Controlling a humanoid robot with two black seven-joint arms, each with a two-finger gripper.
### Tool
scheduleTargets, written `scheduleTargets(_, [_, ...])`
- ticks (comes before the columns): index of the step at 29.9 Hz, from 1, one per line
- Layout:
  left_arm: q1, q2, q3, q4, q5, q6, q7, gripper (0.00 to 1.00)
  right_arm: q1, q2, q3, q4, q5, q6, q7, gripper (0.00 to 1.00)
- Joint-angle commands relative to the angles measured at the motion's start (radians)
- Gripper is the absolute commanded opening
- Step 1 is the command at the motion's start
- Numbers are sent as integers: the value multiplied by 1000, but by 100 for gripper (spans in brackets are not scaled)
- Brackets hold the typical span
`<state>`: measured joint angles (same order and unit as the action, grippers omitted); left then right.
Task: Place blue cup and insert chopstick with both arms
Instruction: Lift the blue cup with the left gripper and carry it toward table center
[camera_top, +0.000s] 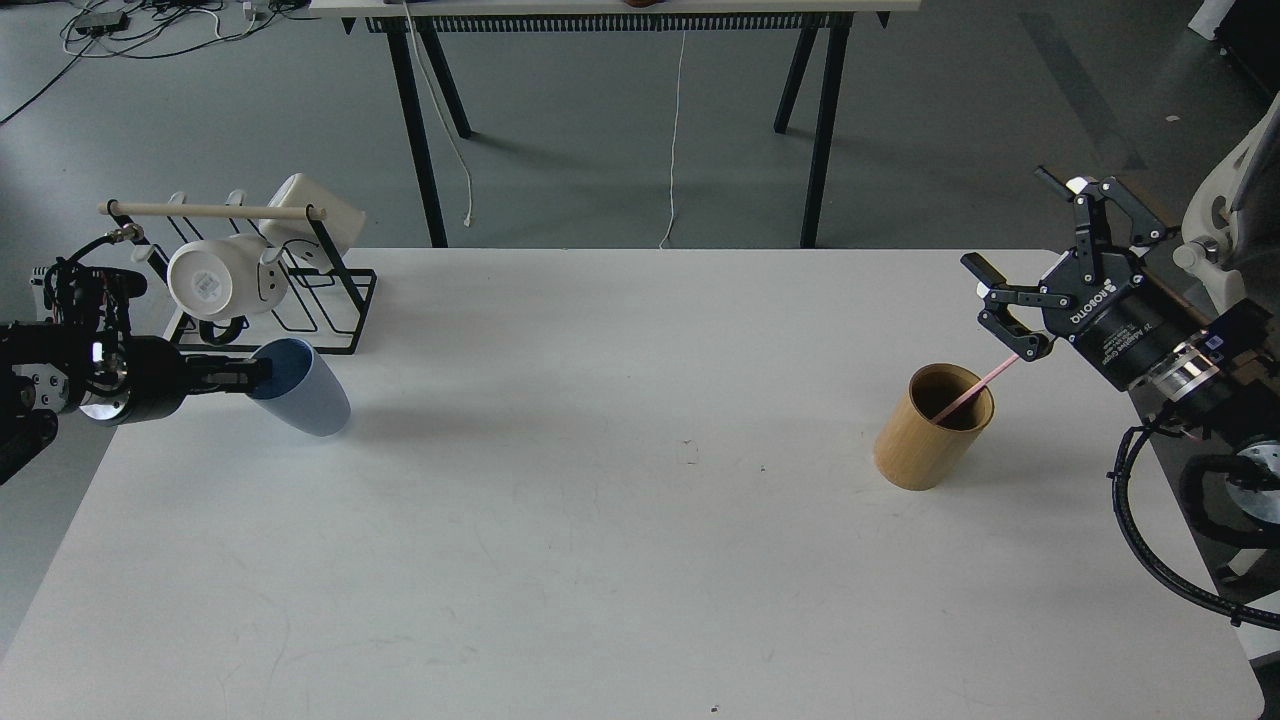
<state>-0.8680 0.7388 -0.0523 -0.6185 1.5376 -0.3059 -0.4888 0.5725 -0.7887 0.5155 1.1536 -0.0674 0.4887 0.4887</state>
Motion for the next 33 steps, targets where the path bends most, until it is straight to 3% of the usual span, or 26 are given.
scheduleTargets(1, [-2,88,-38,-174,-23,-6,0,4,1,-4,0,-3,0,0,0,97])
scheduleTargets(5, [-11,114,-67,-331,-59,-12,0,4,0,-29,3,-2,9,0,0,97])
scheduleTargets(14, [-141,-91,-60,-348,-85,-67,0,4,-16,-73,12,-3,81,0,0,97])
scheduleTargets(18, [-181,-234,-54,-301,-88,-125,0,4,-16,-87,38,-3,103,0,0,97])
scheduleTargets(22, [-183,-373,-28,-190,-70,-122,0,4,-16,-87,55,-3,103,0,0,97])
scheduleTargets(29, [-241,-556,205,-31,-71,-49,0,4,-14,-78,55,-41,103,0,0,97])
scheduleTargets(33, [-250,-616,224,12,-70,-12,0,4,-13,-78,55,-49,103,0,0,97])
